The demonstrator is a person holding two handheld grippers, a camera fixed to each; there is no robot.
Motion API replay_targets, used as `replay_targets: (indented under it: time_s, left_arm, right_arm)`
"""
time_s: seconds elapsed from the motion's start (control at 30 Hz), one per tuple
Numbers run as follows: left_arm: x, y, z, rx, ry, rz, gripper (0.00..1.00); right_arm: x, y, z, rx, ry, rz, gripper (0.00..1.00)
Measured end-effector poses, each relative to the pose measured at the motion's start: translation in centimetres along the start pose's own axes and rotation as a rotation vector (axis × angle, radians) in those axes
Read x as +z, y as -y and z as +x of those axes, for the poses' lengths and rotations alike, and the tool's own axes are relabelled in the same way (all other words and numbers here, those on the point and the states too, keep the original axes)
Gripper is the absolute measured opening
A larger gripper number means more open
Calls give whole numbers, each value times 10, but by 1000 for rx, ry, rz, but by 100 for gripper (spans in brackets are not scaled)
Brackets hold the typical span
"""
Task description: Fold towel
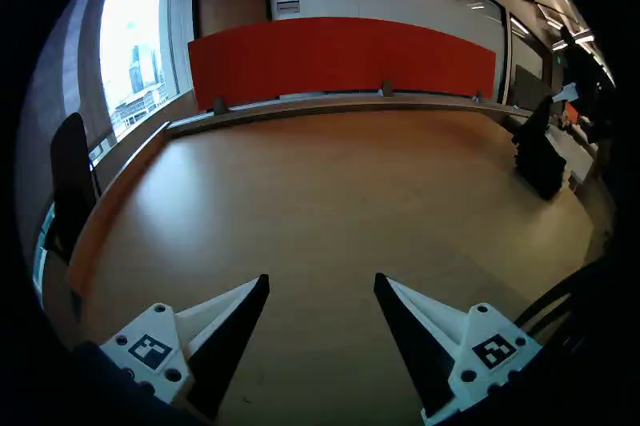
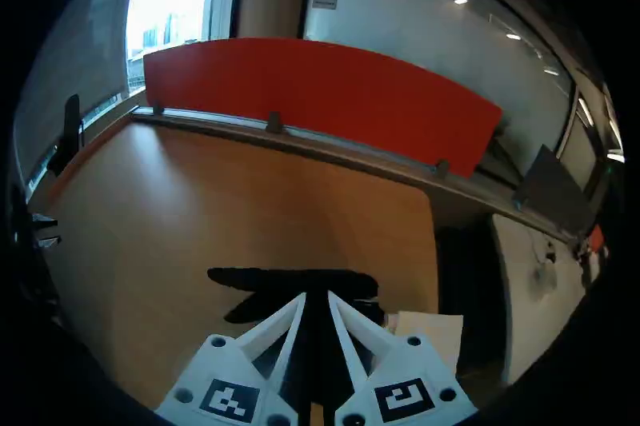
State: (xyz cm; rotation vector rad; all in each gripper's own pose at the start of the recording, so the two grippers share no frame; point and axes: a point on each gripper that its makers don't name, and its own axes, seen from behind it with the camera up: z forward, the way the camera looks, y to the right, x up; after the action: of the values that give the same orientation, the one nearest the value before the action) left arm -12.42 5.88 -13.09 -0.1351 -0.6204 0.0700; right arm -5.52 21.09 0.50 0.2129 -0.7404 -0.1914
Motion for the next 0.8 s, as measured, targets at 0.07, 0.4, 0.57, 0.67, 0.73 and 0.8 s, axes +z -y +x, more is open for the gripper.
replay_targets:
  time_s: [0.07,0.4,0.57,0.67,0.73,0.8]
  left_arm:
    - [-1,1,-1,0,-1,0,98]
    - [-4,3,-4,4,2,-5,98]
    - [-4,4,-5,5,3,-5,98]
    - [-4,5,-4,5,2,-3,98]
    - [-4,6,-4,6,4,-2,98]
    - [-4,6,-5,7,6,0,98]
  right_arm:
    - [-3,1,-7,12,4,-2,3]
    - [-13,-2,-50,47,52,-30,3]
    - [-15,-11,-69,64,81,-58,3]
    - [-14,-20,-82,77,108,-76,3]
    - [-13,-25,-91,91,123,-85,3]
    - [-11,-30,-99,104,137,-92,3]
